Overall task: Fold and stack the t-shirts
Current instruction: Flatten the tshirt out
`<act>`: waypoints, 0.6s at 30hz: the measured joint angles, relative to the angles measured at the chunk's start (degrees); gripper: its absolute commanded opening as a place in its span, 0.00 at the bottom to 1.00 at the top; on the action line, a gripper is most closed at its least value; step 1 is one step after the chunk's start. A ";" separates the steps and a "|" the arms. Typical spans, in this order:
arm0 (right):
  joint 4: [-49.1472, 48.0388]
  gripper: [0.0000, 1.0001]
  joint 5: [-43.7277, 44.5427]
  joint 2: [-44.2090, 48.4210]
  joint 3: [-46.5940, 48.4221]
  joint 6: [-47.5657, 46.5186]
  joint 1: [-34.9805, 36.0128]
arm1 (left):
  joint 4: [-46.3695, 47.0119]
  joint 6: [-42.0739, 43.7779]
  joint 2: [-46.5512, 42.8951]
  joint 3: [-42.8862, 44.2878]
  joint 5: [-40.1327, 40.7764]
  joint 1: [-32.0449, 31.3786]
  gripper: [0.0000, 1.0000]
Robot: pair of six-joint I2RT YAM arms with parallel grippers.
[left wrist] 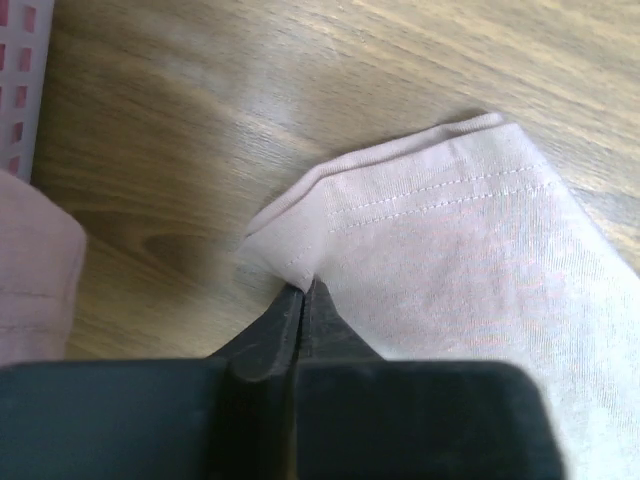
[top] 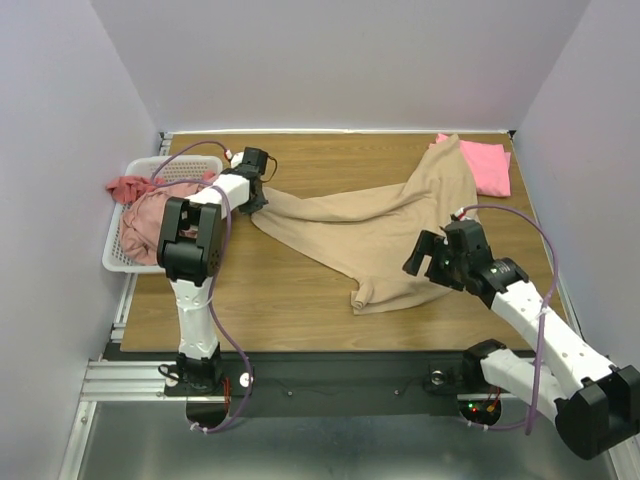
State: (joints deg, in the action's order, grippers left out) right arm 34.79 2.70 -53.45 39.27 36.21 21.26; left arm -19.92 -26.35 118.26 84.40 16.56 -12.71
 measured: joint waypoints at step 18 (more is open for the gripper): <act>2.05 0.99 10.78 -16.55 7.02 8.81 42.84 | 6.38 -8.31 -16.79 -23.67 0.00 -0.33 0.00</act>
State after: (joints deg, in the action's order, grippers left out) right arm 36.84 13.47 -70.00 46.28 45.01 64.10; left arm -13.54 -34.65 101.47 60.73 16.56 -13.04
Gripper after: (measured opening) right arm 0.998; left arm 0.026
